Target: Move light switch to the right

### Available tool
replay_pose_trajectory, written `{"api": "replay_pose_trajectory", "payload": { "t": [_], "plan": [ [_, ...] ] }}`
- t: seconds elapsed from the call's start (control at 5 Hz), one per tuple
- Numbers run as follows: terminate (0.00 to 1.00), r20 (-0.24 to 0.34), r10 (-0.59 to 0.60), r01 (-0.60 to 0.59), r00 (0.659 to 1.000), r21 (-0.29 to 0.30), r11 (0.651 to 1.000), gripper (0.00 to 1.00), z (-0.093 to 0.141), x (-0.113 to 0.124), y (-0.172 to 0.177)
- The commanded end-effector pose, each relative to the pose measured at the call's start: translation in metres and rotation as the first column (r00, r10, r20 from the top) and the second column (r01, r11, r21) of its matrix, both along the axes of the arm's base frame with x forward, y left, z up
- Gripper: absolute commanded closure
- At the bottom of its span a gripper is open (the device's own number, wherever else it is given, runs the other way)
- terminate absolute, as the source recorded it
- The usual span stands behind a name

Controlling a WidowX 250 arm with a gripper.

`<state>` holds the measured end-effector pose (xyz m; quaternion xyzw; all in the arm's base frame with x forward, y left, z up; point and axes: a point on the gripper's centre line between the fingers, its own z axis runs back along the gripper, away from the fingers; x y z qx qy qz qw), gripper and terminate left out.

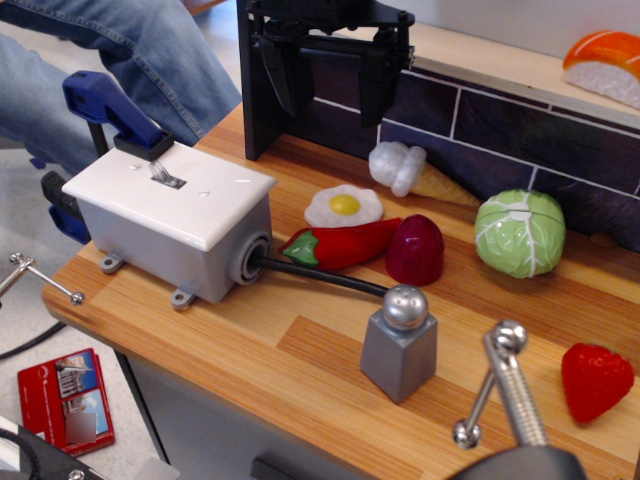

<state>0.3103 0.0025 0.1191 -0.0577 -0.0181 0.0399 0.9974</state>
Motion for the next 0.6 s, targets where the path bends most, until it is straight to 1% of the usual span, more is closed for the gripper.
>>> {"api": "replay_pose_trajectory", "payload": {
  "t": [0.0,0.2,0.4],
  "plan": [
    [0.00,0.000,0.000,0.000,1.000,0.000,1.000,0.00,0.000,0.000,0.000],
    [0.00,0.014,-0.004,0.004,1.000,-0.044,0.999,0.00,0.020,-0.021,0.020],
    [0.00,0.029,0.005,-0.004,1.000,-0.054,0.999,0.00,0.023,-0.038,0.050]
  ]
}}
